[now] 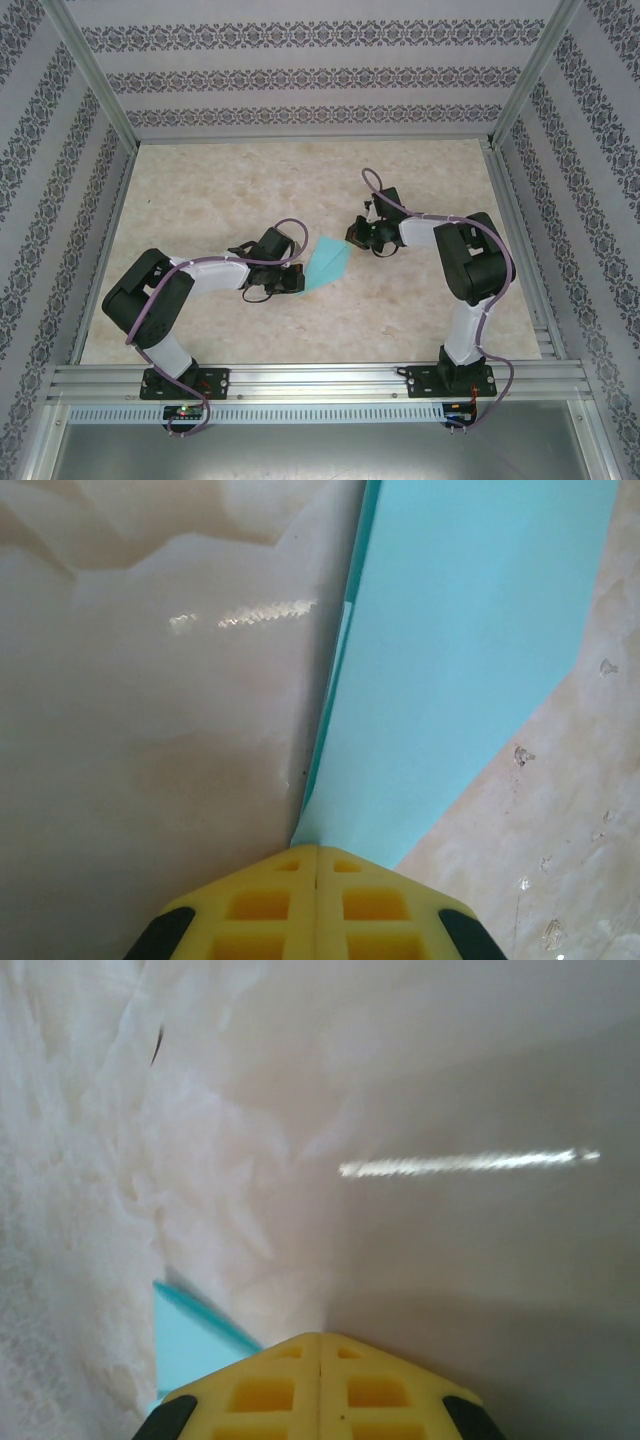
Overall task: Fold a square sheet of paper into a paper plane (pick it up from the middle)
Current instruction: Fourth fold the wing at the center of the table.
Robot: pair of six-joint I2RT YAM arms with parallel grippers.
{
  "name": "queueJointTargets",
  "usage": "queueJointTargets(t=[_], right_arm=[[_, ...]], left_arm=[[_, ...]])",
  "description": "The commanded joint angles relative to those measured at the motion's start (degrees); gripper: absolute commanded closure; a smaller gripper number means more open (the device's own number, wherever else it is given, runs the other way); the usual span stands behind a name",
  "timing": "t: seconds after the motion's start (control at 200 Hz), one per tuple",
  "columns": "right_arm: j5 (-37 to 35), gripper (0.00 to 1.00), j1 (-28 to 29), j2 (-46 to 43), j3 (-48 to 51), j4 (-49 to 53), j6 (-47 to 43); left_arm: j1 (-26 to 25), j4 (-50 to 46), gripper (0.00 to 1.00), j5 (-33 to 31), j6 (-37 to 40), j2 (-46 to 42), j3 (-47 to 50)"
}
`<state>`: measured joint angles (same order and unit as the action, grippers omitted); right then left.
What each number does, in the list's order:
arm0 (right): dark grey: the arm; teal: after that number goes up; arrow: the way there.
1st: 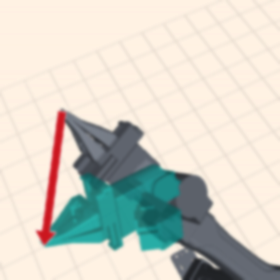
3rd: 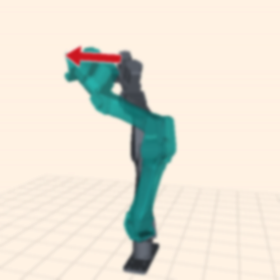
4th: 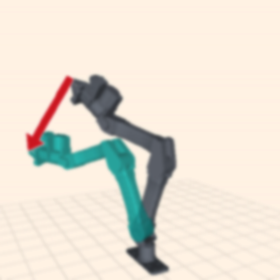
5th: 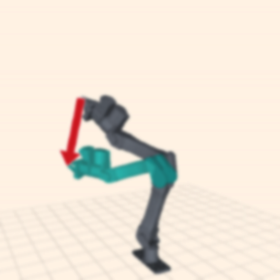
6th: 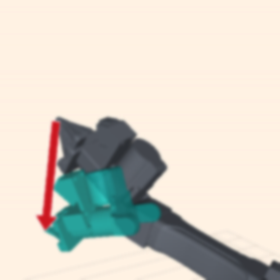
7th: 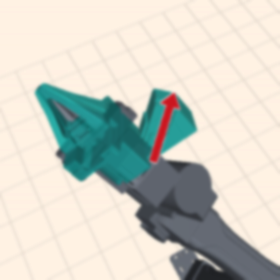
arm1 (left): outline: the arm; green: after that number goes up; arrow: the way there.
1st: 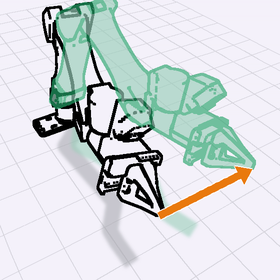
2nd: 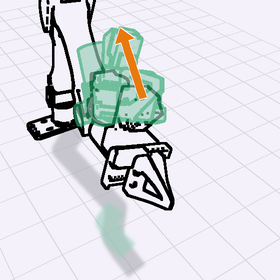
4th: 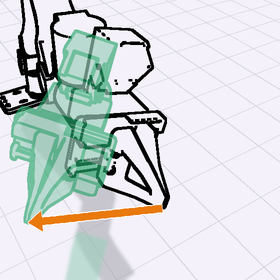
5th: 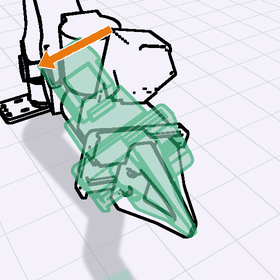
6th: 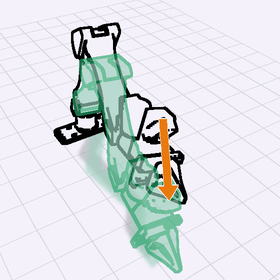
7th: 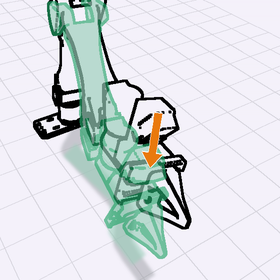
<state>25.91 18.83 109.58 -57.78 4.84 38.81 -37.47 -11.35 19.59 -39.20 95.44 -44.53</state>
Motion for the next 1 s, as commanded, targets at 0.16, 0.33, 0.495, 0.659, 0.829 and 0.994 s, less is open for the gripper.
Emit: queueJointTargets(t=[0.16, 0.33, 0.495, 0.659, 0.829, 0.994], right_arm=[[-6.9, 0.99, 3.9, -13.2, 4.1, 1.3, 0.7], [-7.1, 0.99, 12.7, -13.0, 6.4, -1.5, 5.1], [-5.1, 1.0, 17.3, -7.1, 6.6, -7.6, 9.5], [-4.7, 1.0, 17.7, -3.3, 7.3, -9.8, 10.8], [-5.9, 1.0, 17.4, -1.3, 7.8, -7.8, 10.3], [-7.2, 1.0, 17.0, -0.4, 8.6, -4.9, 9.7]], left_arm=[[0.3, -9.4, 1.0, -1.0, 1.3, 2.4, 2.2], [0.3, -8.6, 1.0, -0.8, 0.9, 1.1, 2.2], [0.3, -7.9, 1.0, -0.7, 0.9, 0.5, 2.2], [0.3, -7.0, 1.0, 0.5, 1.1, 0.3, 1.7], [0.3, -6.4, 1.0, 2.0, 1.7, -0.8, 0.4], [0.7, -2.8, 0.98, 4.5, 2.0, -6.2, -1.0]])
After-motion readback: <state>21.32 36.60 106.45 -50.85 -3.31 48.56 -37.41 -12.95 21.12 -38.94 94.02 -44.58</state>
